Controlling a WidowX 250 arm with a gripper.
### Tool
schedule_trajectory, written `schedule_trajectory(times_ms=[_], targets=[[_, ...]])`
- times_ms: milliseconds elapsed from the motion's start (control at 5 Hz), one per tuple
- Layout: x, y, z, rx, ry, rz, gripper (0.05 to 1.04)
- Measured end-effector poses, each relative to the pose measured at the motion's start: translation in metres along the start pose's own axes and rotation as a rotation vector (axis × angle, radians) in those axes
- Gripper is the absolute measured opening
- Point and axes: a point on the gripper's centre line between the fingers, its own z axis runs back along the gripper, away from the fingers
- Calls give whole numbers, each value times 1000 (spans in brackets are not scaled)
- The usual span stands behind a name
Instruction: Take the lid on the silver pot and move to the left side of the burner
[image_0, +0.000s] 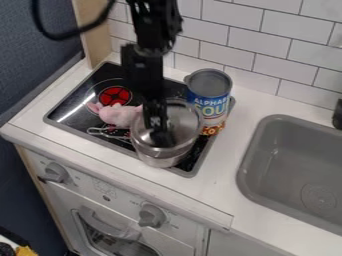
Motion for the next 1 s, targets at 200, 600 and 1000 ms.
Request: schedule_trajectory(times_ms=[200, 600, 1000], targets=[[9, -14, 19, -47, 37, 64, 265], [35, -77, 29, -89, 14, 240, 265], [75, -154, -7, -5, -70, 473, 265]])
